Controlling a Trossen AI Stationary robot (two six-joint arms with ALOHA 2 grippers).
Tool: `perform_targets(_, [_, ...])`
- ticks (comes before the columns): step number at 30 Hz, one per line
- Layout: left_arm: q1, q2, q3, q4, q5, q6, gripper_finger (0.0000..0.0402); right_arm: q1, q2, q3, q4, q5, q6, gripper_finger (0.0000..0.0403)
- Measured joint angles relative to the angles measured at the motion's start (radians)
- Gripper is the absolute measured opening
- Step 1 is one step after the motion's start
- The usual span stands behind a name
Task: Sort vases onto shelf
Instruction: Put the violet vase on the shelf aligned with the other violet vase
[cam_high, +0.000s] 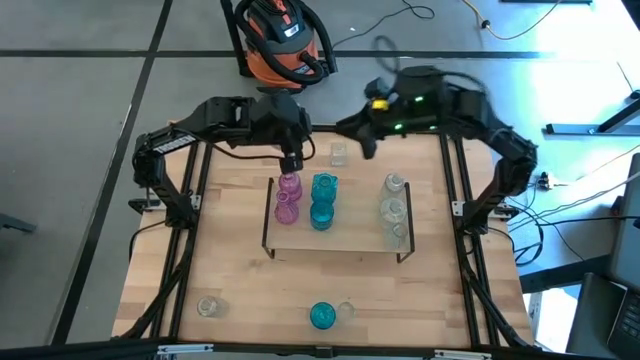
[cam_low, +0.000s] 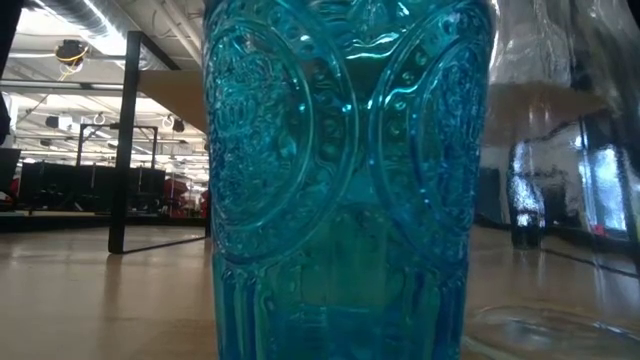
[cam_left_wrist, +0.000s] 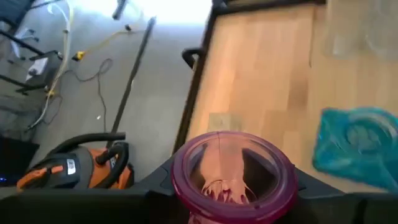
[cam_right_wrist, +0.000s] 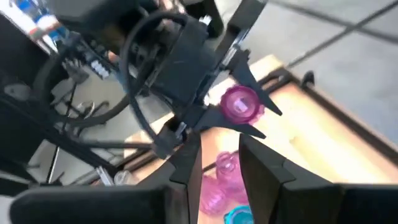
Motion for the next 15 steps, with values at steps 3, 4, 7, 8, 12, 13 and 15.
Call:
perform_targets(3, [0.009, -0.019, 0.001, 0.020, 0.015, -0.027, 0.0117, 0.001, -0.028, 0.003, 0.003, 0.027, -0.007, 0.0096])
perform_targets(4, [0.012, -0.026, 0.001, 0.025, 0.026, -0.036, 0.0117, 0.001, -0.032, 0.003, 0.000, 0.038, -0.014, 0.0096])
perform_targets(7, [0.022, -0.042, 0.001, 0.041, 0.056, -0.061, 0.0117, 0.002, -0.038, 0.000, -0.033, 0.072, -0.029, 0.0096])
perform_targets(8, [0.023, -0.049, 0.001, 0.046, 0.061, -0.067, 0.0117, 0.001, -0.046, 0.000, -0.047, 0.083, -0.030, 0.0096])
perform_targets(12, [0.022, -0.092, 0.001, 0.066, 0.066, -0.089, 0.0117, -0.001, -0.075, 0.000, -0.126, 0.165, -0.053, 0.0096])
perform_targets(13, [0.022, -0.103, 0.001, 0.072, 0.067, -0.098, 0.0117, 0.001, -0.080, 0.000, -0.142, 0.208, -0.054, 0.0096])
perform_targets(15, [0.022, -0.125, 0.002, 0.077, 0.081, -0.153, 0.0117, 0.001, -0.089, 0.000, -0.174, 0.279, -0.057, 0.0096])
